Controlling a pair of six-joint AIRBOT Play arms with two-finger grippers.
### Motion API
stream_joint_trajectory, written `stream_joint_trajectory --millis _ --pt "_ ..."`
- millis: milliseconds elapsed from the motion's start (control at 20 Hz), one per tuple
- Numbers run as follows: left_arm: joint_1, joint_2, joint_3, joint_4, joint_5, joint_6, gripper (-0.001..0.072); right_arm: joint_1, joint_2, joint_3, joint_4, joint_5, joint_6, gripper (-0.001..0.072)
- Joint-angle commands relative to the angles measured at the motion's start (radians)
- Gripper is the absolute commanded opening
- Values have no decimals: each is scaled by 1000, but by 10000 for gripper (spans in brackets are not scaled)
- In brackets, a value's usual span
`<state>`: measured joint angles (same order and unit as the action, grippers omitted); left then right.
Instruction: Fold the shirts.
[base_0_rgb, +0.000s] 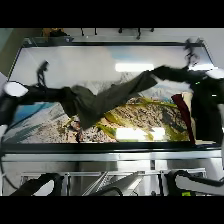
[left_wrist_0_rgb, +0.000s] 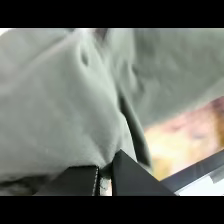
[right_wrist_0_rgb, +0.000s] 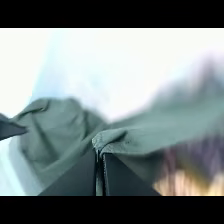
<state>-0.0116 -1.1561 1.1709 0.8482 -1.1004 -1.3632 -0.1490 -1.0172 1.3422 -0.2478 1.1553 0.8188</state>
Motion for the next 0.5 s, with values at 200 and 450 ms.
stream_joint_trajectory --millis 200,450 --pt "122 388 514 -7 -87 -66 13 -222 420 377 -23 -57 -21 23" --pt "188 403 578 -3 -238 -41 13 -281 462 402 -35 12 -24 23"
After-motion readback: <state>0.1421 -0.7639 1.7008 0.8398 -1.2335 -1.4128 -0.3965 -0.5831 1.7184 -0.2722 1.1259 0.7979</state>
